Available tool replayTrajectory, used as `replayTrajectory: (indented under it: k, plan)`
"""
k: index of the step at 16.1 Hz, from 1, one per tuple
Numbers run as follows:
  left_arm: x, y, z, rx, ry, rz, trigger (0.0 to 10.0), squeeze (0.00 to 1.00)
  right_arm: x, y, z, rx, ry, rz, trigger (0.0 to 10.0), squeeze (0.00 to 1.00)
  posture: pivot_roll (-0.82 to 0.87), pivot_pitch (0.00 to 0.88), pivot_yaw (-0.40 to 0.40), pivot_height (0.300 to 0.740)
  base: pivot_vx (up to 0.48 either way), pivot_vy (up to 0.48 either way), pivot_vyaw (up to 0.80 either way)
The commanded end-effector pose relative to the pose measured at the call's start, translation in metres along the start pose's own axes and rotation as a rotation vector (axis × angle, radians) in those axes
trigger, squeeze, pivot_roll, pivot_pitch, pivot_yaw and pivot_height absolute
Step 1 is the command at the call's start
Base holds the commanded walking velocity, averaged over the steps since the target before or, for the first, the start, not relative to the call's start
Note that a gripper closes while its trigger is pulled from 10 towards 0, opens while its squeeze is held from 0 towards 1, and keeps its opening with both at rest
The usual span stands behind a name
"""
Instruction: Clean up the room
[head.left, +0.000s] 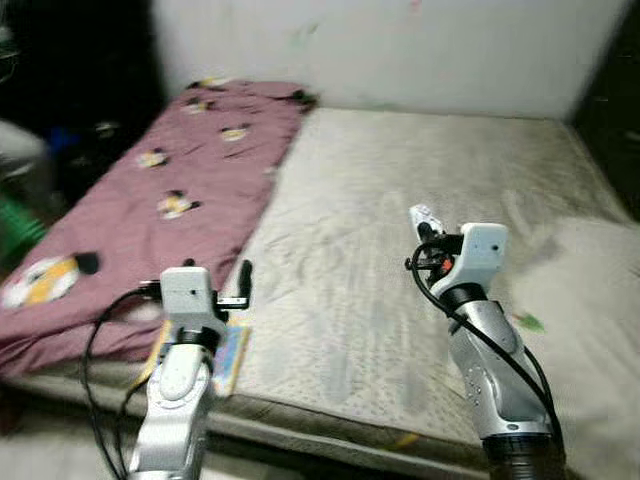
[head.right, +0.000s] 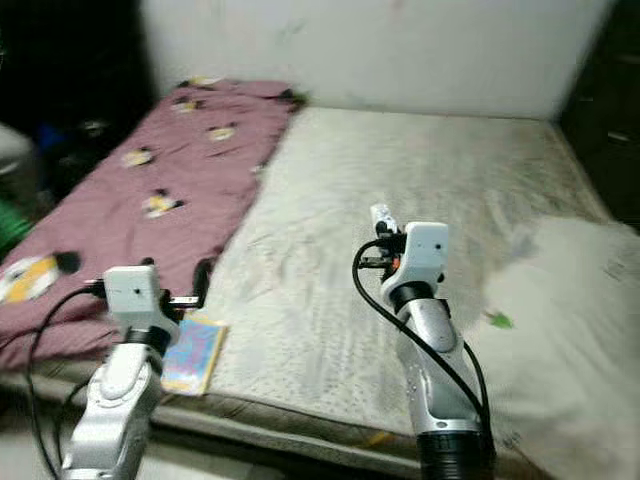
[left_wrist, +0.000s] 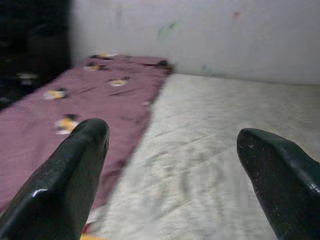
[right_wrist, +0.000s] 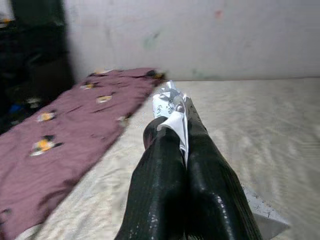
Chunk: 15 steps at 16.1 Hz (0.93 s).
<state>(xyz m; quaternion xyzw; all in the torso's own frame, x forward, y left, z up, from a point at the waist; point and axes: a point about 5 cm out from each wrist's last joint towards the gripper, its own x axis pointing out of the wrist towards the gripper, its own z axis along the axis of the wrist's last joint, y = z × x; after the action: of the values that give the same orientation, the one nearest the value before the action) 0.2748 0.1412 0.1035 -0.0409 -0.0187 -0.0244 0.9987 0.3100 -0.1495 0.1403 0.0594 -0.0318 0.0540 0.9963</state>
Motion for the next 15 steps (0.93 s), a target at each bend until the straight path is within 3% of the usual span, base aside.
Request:
replayTrajectory:
  k: [1, 7, 12, 15]
  plan:
    - [0.001, -0.003, 0.0, -0.007, 0.006, -0.008, 10.0, 0.0, 0.0, -0.001, -0.002, 0.0, 0.009, 0.001, 10.0, 0.0, 0.02, 0.0, 0.047, 0.74, 0.0, 0.3, -0.65]
    - [0.001, -0.002, -0.001, -0.008, 0.014, -0.007, 10.0, 0.0, -0.002, -0.002, -0.007, -0.006, 0.036, 0.004, 10.0, 0.0, 0.03, 0.001, 0.04, 0.74, 0.0, 0.386, 0.0]
    - [0.001, -0.003, -0.001, -0.009, 0.018, 0.0, 10.0, 0.0, 0.001, 0.0, -0.01, 0.0, 0.048, 0.011, 10.0, 0.0, 0.03, 0.003, 0.038, 0.74, 0.0, 0.462, -0.64]
    - [0.002, -0.001, -0.003, -0.006, 0.031, 0.008, 10.0, 0.0, -0.002, 0.006, -0.018, 0.008, 0.095, 0.045, 10.0, 0.0, 0.03, 0.0, 0.039, 0.74, 0.0, 0.48, 0.0]
